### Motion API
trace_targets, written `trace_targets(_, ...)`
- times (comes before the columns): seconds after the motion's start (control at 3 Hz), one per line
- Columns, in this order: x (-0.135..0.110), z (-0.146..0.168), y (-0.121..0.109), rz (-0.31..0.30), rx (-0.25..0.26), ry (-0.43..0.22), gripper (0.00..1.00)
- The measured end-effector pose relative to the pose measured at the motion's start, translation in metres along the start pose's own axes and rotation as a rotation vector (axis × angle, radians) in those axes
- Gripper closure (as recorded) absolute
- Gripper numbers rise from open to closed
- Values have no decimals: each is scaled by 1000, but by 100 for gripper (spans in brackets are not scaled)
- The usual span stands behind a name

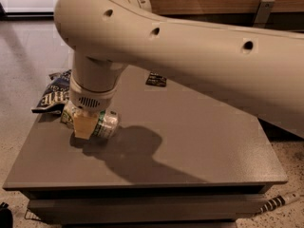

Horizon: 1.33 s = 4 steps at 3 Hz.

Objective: Knock 7up can over

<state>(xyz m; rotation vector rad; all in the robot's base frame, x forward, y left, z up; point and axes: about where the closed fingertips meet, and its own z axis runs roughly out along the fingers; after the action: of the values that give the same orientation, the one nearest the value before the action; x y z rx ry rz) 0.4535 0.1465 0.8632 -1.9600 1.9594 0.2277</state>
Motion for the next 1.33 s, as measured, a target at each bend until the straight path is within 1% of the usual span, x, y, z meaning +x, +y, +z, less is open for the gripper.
trace_targets(0.33, 2, 23, 7, 5, -20, 41, 100)
trace_targets(0.67, 4, 49, 12, 4, -61, 29, 98)
trace_targets(1.33, 2, 44, 12, 2, -60, 29, 53)
